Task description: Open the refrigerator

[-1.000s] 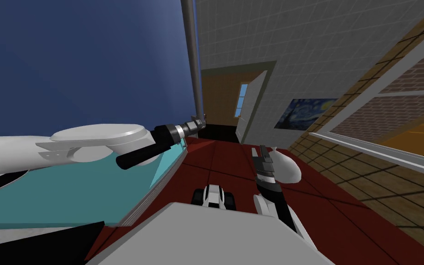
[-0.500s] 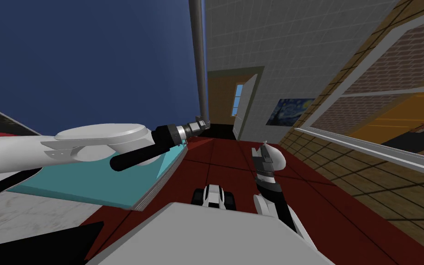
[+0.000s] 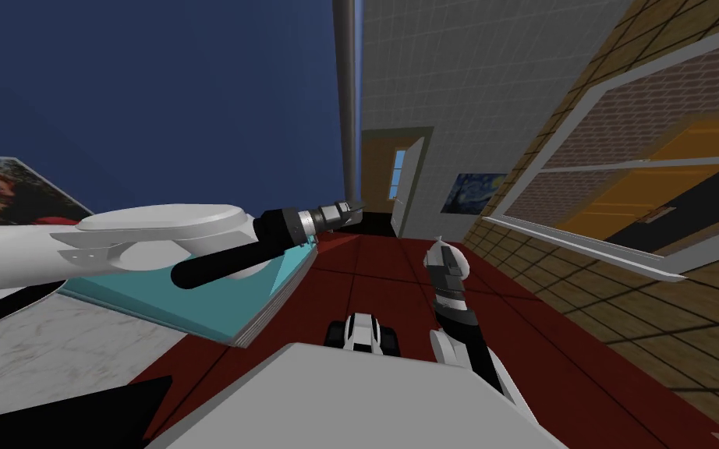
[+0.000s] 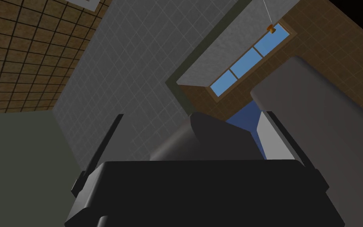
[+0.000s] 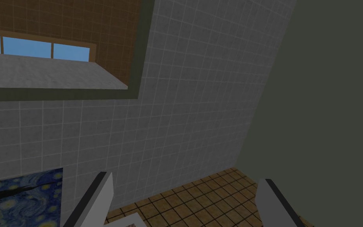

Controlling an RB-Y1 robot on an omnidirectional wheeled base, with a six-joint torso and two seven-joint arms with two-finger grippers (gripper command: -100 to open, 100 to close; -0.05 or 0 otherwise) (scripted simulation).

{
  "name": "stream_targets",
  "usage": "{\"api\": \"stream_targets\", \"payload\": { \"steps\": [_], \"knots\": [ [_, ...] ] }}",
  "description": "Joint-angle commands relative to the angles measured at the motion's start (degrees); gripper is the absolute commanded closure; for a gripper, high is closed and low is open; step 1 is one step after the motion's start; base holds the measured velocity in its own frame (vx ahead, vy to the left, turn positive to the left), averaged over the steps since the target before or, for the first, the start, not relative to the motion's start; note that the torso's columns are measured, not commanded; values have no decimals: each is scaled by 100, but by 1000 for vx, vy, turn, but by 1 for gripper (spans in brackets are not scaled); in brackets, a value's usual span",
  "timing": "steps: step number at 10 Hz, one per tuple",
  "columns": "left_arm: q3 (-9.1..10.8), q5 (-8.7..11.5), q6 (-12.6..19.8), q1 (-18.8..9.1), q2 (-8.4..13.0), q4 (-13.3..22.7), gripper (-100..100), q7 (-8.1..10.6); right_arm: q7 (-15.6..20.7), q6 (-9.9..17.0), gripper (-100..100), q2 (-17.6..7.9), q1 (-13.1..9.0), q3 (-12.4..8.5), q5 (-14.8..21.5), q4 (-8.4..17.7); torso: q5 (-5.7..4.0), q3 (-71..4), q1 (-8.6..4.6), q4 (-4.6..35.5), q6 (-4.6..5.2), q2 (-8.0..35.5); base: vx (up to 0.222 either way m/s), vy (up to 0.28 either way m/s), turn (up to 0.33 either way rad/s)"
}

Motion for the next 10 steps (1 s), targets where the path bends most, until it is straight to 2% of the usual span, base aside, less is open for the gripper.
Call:
{"api": "stream_targets", "payload": {
  "steps": [1, 2, 7, 8, 9, 10],
  "knots": [
    [-11, 299, -105, -310, 403, 0, -100, 166, 0, 0, 0, 0, 0, 0, 0, 0, 0, -7, -2, -7, 2, -5, 31, -1, -90],
    [-11, 299, -105, -310, 403, 0, -100, 166, 0, 0, 0, 0, 1, 0, 0, 0, 2, 0, 5, 7, -1, 16, 24, 1, -17],
    [-26, 901, -345, -929, 1200, 3, -100, 469, 0, 0, 0, 0, 0, 0, 0, 0, -15, 59, -13, 71, -4, 114, 3, -4, -85],
    [-26, 901, -345, -929, 1200, 3, -100, 469, 0, 0, 0, 0, 1, 0, 0, 0, -22, 68, -18, 90, -3, 134, 4, 0, -17],
    [-29, 1021, -393, -1053, 1360, 3, -100, 529, 0, 0, 0, 0, 1, 0, 0, 0, -26, 75, -25, 95, -1, 144, 2, -1, -61],
    [-29, 1021, -393, -1053, 1360, 3, -100, 529, 0, 0, 0, 0, 0, 0, 0, 0, -30, 76, -30, 104, -1, 152, 0, 1, -24]
  ]
}}
